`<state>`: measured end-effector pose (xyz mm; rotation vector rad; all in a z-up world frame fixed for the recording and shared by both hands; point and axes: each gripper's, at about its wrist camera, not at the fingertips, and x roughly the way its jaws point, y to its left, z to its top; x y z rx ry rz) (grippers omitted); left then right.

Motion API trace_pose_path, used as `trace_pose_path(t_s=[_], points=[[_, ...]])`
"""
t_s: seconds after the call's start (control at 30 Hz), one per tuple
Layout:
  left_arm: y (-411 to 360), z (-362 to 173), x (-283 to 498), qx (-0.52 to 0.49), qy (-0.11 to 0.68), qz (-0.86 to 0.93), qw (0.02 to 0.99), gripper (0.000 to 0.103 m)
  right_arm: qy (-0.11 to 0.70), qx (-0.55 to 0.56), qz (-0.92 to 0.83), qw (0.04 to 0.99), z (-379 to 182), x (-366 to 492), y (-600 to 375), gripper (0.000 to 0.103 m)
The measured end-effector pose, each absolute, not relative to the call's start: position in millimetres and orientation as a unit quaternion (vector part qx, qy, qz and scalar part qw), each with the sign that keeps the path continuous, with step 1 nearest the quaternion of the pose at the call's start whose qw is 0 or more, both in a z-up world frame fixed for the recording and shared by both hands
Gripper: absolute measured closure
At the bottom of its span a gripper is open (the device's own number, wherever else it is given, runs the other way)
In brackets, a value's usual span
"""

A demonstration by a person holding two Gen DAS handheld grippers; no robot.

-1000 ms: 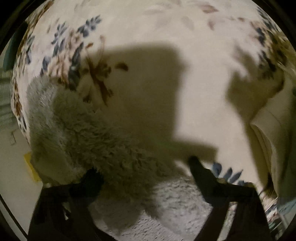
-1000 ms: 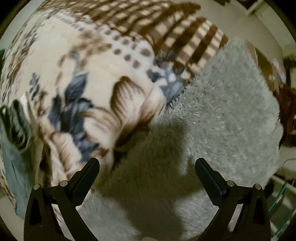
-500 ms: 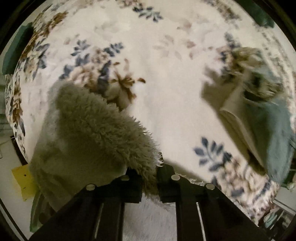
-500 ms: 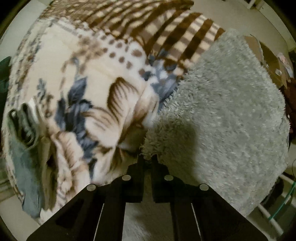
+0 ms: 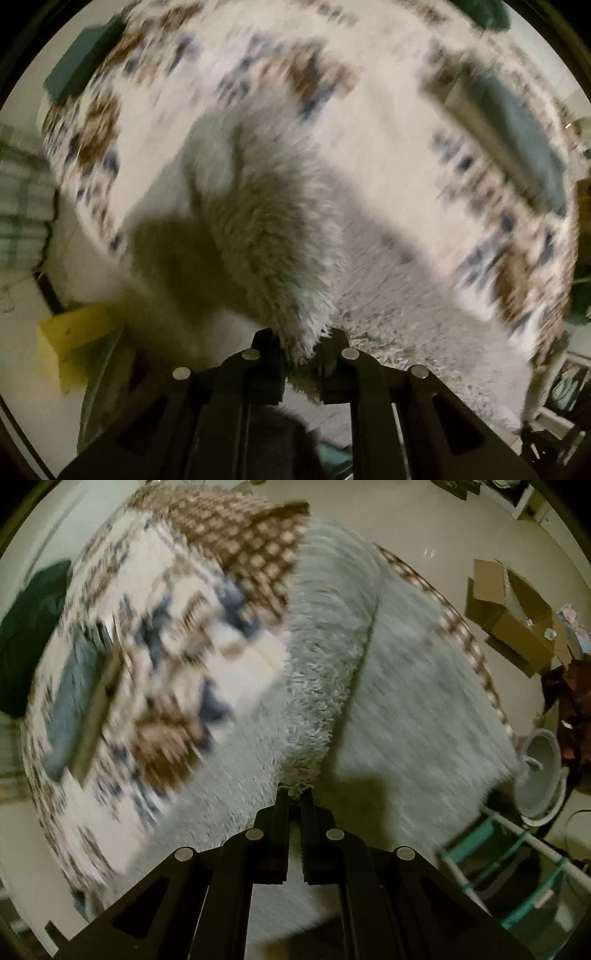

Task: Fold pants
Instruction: 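Grasp the blanket edge with the left gripper while the right gripper grasps it too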

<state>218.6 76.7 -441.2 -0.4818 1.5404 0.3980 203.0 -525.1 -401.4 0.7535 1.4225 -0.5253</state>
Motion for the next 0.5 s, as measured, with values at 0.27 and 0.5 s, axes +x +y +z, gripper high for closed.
trace_pose_path(t_s=[0.27, 0.5], points=[[77.6, -535.3, 152.9, -0.207, 0.725, 0.206, 0.624, 0.093, 0.677, 0.316, -0.259, 0.612, -478.3, 110.1, -530.6, 0.098], [81.1, -517.5, 150.9, -0.216, 0.694, 0.209, 0.654, 0.080, 0.704, 0.337, -0.217, 0.587, -504.6, 80.8, -528.8, 0.065]])
